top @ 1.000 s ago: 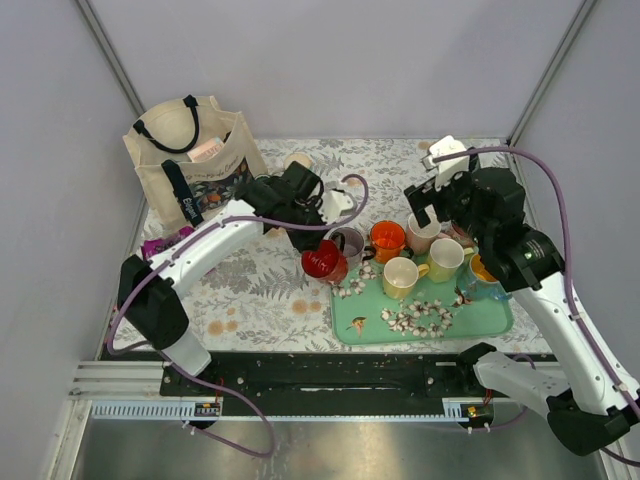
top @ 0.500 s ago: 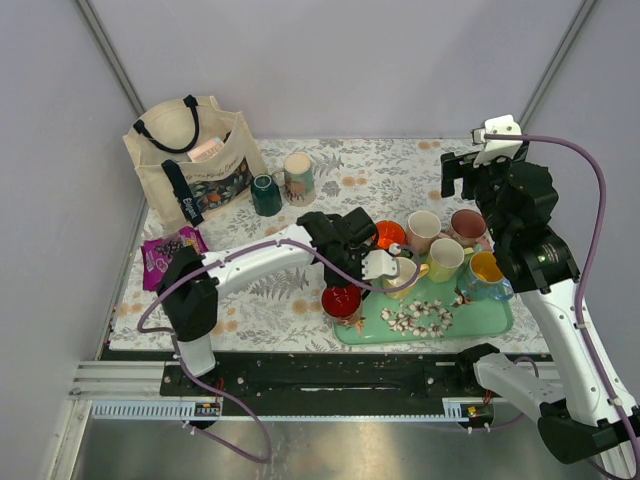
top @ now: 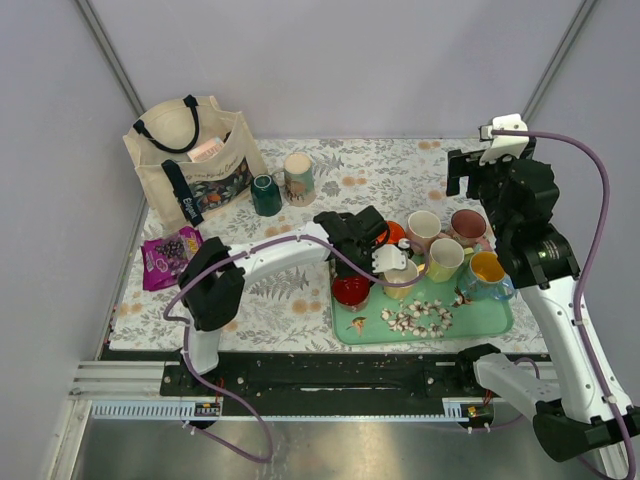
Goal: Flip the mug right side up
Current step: Place the cup on the tray.
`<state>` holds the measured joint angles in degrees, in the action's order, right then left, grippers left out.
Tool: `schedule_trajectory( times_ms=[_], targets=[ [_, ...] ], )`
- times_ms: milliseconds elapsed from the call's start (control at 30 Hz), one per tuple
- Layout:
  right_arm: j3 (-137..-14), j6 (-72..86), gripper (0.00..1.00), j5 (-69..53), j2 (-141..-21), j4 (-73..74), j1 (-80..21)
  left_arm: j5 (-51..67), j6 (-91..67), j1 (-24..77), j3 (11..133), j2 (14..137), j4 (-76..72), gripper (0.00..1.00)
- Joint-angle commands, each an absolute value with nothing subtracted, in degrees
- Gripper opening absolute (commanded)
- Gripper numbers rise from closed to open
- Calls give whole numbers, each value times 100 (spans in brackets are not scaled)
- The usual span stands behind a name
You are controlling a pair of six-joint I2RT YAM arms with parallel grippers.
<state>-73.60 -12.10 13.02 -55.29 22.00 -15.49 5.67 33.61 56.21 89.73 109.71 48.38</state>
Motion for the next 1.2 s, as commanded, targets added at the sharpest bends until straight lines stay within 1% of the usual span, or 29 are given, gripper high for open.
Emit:
schedule_trajectory(
  times_ms=[0,133,233,333,400,567,733,833,900,967,1067,1167],
  targets=[
    [-7559,-1072,95,1336,-5581,2285,-1494,554,3322,5625,9456,11162,4307,0],
    [-7585,-967,95,1345,-5651,2408,-1503,396,3340,5634,9554,11267,4202,1],
    [-7594,-941,95,1310,-5686,2417,-1494,334,3384,5625,9492,11259,4157,4],
    [-7620,-897,94,1292,-5748,2426,-1494,220,3366,5625,9466,11250,4175,15],
    [-7629,-870,94,1266,-5774,2426,-1494,115,3314,5625,9475,11224,4184,18],
    [-7629,-826,94,1222,-5810,2426,-1494,-175,3068,5625,9580,11075,4219,34],
    [-7620,-782,94,1213,-5871,2329,-1485,-298,2944,5625,9738,10601,4464,43],
    [-7611,-791,94,1195,-5862,2268,-1477,-632,2979,5546,9695,10083,4588,51],
    [-7550,-809,94,1160,-5862,2233,-1459,-686,2927,5328,9607,9696,4562,59],
    [-7471,-817,95,1134,-5836,2215,-1442,-607,2761,4985,9598,9388,4553,69],
    [-7366,-817,94,1002,-5801,2232,-1415,-510,2444,4309,9676,9307,4553,82],
    [-7348,-835,95,888,-5818,2259,-1415,-378,2216,3544,10071,9684,4640,85]
  ],
)
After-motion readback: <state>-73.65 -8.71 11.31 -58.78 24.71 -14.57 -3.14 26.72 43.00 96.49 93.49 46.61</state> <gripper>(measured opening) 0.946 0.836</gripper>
